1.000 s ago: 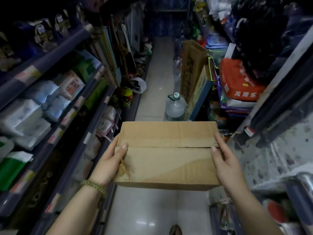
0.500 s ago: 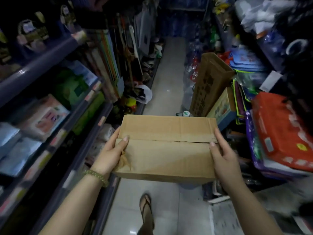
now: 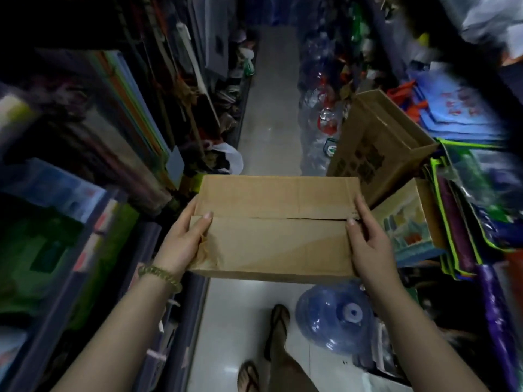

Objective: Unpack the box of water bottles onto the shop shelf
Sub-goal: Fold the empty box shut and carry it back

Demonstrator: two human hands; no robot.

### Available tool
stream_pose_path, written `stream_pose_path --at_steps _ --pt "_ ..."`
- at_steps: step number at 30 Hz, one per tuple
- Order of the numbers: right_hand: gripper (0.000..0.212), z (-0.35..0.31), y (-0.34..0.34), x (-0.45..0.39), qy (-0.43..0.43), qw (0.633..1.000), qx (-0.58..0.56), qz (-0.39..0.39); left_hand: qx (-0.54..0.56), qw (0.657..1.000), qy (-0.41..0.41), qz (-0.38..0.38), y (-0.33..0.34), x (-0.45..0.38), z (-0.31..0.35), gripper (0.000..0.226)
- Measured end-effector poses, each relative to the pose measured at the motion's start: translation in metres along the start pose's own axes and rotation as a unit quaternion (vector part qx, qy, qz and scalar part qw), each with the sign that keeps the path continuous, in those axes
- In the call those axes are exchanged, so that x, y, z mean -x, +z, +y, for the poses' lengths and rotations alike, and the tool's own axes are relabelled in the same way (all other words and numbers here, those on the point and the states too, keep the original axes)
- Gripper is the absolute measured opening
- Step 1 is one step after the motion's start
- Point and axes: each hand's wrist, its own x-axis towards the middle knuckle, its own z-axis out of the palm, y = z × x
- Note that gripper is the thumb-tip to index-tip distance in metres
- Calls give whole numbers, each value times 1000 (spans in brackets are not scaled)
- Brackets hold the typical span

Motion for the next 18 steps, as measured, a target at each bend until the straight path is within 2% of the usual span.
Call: stream_pose_path --at_steps 3,10,14,18 --pt "50 13 20 -55 8 1000 -2 -14 0 1000 -1 24 11 -50 -1 47" --pt "49 61 69 -164 15 999 9 -29 9 998 -39 42 27 -168 -37 50" --pt "50 118 111 -209 18 998 44 -33 -8 997 -70 38 31 -233 -87 51" --pt "64 206 163 -241 35 990 101 -92 -19 994 -110 23 36 -295 -172 58"
